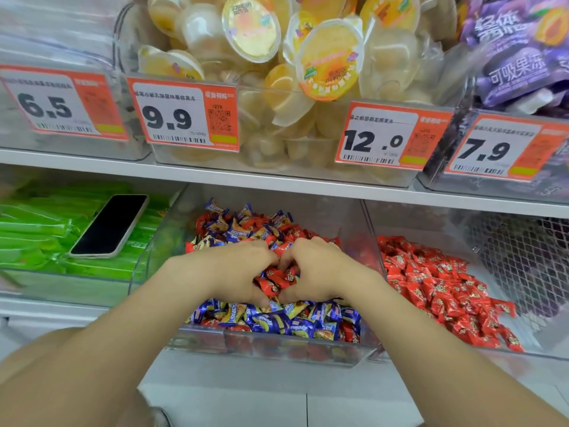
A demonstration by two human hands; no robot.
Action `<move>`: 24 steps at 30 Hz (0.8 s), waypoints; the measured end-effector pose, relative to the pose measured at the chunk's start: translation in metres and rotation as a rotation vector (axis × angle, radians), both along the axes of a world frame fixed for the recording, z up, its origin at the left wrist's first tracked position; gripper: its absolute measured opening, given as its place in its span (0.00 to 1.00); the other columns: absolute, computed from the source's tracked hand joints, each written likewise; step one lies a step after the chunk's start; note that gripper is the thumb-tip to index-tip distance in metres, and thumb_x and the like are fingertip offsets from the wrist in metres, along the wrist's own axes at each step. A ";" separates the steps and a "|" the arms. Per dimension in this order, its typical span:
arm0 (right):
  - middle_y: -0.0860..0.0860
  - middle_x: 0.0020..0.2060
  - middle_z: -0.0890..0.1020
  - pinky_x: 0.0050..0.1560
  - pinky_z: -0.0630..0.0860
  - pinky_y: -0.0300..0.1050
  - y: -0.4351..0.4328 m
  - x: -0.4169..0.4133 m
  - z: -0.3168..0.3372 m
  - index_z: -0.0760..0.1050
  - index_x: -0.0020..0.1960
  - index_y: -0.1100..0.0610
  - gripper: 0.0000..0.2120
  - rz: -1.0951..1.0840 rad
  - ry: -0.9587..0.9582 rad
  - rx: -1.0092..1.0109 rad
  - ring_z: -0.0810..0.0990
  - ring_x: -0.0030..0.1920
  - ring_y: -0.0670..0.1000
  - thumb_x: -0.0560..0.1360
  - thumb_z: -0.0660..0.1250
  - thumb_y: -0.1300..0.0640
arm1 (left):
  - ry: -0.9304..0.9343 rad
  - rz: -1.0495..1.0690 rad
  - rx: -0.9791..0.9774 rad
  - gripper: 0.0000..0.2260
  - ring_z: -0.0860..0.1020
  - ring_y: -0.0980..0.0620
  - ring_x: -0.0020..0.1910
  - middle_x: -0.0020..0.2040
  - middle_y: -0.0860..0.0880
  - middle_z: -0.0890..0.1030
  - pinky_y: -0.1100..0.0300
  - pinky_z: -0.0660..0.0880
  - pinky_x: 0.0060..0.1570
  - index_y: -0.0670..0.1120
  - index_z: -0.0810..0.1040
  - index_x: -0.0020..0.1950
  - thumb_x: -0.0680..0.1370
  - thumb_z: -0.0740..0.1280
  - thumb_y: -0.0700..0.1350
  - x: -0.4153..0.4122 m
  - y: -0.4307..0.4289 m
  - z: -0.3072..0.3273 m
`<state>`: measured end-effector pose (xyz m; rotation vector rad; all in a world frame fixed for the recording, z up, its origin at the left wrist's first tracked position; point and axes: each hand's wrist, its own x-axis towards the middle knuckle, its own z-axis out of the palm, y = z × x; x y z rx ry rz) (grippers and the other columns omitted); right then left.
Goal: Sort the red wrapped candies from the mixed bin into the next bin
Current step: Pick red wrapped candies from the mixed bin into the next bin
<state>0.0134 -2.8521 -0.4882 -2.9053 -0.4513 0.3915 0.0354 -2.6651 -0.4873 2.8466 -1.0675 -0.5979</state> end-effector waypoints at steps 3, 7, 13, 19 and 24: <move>0.42 0.34 0.78 0.58 0.73 0.51 -0.003 0.002 -0.001 0.83 0.47 0.46 0.08 -0.064 0.002 0.143 0.74 0.43 0.49 0.70 0.78 0.48 | -0.030 0.018 -0.053 0.22 0.74 0.48 0.58 0.57 0.50 0.75 0.48 0.74 0.62 0.49 0.76 0.67 0.78 0.75 0.57 0.006 -0.003 -0.002; 0.45 0.31 0.81 0.52 0.75 0.48 -0.011 0.002 -0.001 0.80 0.40 0.46 0.07 -0.112 -0.001 0.253 0.77 0.38 0.49 0.73 0.77 0.48 | -0.075 0.040 -0.073 0.17 0.74 0.47 0.53 0.49 0.50 0.74 0.51 0.74 0.55 0.46 0.77 0.59 0.79 0.72 0.57 0.006 -0.009 -0.004; 0.44 0.31 0.75 0.51 0.72 0.44 -0.027 -0.006 0.011 0.85 0.53 0.46 0.04 -0.178 -0.154 0.305 0.71 0.43 0.50 0.79 0.73 0.52 | -0.134 0.068 -0.247 0.03 0.75 0.55 0.45 0.49 0.51 0.80 0.48 0.76 0.57 0.49 0.79 0.51 0.82 0.68 0.47 0.007 -0.002 0.000; 0.57 0.50 0.82 0.49 0.83 0.55 -0.022 -0.019 0.001 0.83 0.57 0.54 0.10 -0.103 -0.154 -0.050 0.83 0.49 0.61 0.78 0.68 0.61 | -0.088 0.052 -0.115 0.25 0.76 0.50 0.57 0.57 0.51 0.76 0.50 0.77 0.59 0.49 0.80 0.64 0.75 0.74 0.64 0.001 -0.008 -0.009; 0.53 0.35 0.77 0.39 0.78 0.53 -0.015 -0.017 -0.004 0.75 0.36 0.55 0.15 -0.064 -0.059 0.112 0.77 0.38 0.57 0.79 0.59 0.51 | -0.105 0.068 -0.125 0.14 0.76 0.50 0.51 0.52 0.53 0.77 0.48 0.78 0.54 0.50 0.79 0.54 0.75 0.77 0.55 0.003 -0.009 -0.012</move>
